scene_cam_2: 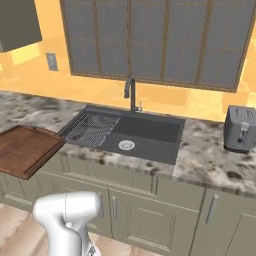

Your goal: Move the cutting board and knife to the sink. Then move spray from the cabinet to the counter.

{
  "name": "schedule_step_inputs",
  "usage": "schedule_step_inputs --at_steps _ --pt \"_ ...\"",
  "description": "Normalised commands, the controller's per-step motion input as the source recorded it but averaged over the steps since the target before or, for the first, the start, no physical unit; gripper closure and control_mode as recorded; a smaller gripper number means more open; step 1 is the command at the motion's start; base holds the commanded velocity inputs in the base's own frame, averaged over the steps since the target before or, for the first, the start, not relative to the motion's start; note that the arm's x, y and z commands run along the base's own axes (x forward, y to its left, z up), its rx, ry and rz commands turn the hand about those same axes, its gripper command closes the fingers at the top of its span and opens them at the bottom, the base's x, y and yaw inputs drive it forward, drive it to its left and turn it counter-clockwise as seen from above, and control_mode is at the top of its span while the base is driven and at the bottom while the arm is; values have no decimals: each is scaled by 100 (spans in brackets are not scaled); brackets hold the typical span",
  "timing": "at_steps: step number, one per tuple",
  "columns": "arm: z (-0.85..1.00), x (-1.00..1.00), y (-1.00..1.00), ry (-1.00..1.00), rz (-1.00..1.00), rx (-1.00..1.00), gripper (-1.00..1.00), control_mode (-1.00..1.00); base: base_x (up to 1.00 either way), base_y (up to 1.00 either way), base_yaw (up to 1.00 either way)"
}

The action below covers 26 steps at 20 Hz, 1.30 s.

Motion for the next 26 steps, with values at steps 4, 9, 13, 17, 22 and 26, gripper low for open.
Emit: schedule_step_inputs --at_steps 4,9,13,17,22,26 --pt "0 0 0 0 0 0 100 100 52 -25 0" --pt "0 0 0 0 0 0 100 100 46 -20 0" --pt "0 0 0 0 0 0 100 100 49 -18 0" --pt "0 0 0 0 0 0 100 100 49 -14 0" --pt "0 0 0 0 0 0 100 100 42 -7 0" --pt "0 0 0 0 0 0 100 100 12 -3 0"
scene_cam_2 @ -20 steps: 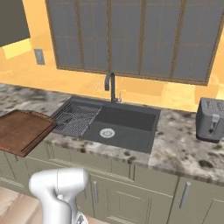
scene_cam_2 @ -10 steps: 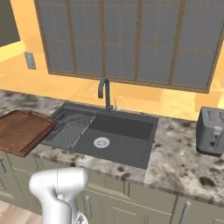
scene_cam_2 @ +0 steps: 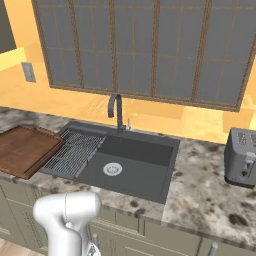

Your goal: Move the cutting board and knife to the sink. Then move spray from the cabinet to the counter.

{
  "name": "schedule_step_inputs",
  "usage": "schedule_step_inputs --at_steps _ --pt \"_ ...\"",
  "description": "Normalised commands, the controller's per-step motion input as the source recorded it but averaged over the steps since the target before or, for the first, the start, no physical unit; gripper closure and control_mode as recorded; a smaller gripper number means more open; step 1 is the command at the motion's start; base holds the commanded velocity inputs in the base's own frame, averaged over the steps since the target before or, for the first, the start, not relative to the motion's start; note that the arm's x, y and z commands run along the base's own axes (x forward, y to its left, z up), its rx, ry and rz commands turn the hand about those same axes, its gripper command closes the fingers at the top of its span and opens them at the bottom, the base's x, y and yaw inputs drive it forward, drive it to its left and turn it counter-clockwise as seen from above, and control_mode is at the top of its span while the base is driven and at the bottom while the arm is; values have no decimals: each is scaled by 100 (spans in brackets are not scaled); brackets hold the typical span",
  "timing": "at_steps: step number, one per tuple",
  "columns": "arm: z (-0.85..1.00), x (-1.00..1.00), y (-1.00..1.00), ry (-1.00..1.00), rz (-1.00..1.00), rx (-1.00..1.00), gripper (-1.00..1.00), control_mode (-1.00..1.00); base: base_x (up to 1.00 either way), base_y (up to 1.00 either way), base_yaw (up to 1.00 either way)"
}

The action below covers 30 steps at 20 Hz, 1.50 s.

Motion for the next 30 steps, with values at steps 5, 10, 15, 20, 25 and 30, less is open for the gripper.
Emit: schedule_step_inputs --at_steps 5,10,15,20,25,30 --pt "0 0 0 0 0 0 100 100 0 0 0" --pt "0 0 0 0 0 0 100 100 0 0 0" --pt "0 0 0 0 0 0 100 100 0 0 0" --pt "1 1 -6 0 -1 1 100 -100 0 0 0" --pt "6 1 -19 -1 -14 4 100 -100 0 0 0" --pt "1 16 -33 3 -27 0 100 -100 0 0 0"
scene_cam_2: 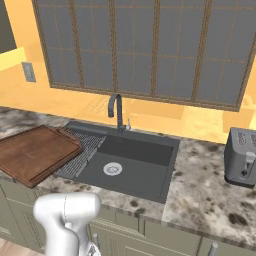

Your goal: Move the cutting board and knife to the sink. Then move spray from the cabinet to the counter.

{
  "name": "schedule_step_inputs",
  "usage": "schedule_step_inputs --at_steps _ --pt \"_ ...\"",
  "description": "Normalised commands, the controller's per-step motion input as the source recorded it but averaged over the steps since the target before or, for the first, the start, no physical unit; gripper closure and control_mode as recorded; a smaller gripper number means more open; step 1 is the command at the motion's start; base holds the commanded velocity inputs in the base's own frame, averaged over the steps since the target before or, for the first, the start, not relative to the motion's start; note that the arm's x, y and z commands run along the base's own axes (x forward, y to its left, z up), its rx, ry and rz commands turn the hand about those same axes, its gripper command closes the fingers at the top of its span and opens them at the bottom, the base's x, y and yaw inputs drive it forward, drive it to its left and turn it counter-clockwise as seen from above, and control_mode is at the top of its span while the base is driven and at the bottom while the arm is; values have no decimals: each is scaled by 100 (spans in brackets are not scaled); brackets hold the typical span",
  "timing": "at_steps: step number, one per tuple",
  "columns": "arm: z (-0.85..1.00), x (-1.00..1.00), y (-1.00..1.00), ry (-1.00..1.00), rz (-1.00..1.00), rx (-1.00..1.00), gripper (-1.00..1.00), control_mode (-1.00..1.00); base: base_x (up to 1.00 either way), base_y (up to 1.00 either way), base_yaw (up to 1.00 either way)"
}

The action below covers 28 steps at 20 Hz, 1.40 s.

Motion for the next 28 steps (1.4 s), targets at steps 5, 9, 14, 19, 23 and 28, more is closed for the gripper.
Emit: schedule_step_inputs --at_steps 5,9,14,19,23,28 --pt "-1 24 -43 2 -11 0 100 -100 0 0 0" --pt "-3 33 -44 3 0 0 100 -100 0 0 0" --pt "-3 30 -44 0 9 0 100 -100 0 0 0" --pt "-4 34 -43 5 10 -1 100 -100 0 0 0" --pt "-15 30 -36 19 3 -5 100 -100 0 0 0" --pt "-20 25 -34 20 0 -6 100 -100 0 0 0"
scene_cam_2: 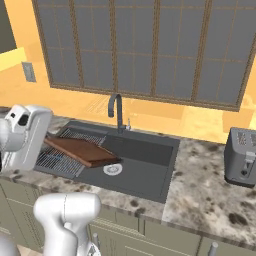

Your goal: Move the cutting board and knife to the sink. Then move spray from the cabinet to the counter.

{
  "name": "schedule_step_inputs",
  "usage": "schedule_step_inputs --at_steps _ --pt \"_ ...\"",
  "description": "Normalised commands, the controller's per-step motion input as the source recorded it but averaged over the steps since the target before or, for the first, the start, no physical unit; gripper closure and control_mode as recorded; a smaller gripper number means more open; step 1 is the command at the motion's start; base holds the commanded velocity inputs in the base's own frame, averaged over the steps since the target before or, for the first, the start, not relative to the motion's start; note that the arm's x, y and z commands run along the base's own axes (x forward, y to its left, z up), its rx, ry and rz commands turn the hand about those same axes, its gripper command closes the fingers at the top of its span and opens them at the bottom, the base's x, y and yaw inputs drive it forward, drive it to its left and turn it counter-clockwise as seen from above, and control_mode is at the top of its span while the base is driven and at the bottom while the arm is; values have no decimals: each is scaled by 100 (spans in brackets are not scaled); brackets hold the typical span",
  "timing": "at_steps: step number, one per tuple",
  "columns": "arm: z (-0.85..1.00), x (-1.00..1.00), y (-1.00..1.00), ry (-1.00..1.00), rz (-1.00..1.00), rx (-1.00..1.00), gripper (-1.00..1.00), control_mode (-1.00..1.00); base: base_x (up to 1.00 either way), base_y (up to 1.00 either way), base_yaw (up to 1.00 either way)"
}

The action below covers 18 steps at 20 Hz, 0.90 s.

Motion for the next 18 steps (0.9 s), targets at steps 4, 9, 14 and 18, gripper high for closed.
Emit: schedule_step_inputs --at_steps 4,9,14,18 --pt "-20 28 -32 16 0 -7 100 -100 0 0 0" --pt "-19 31 -32 12 0 -8 100 -100 0 0 0" --pt "-20 29 -29 2 3 -6 100 -100 0 0 0" --pt "-16 28 -24 0 13 -1 100 -100 0 0 0"
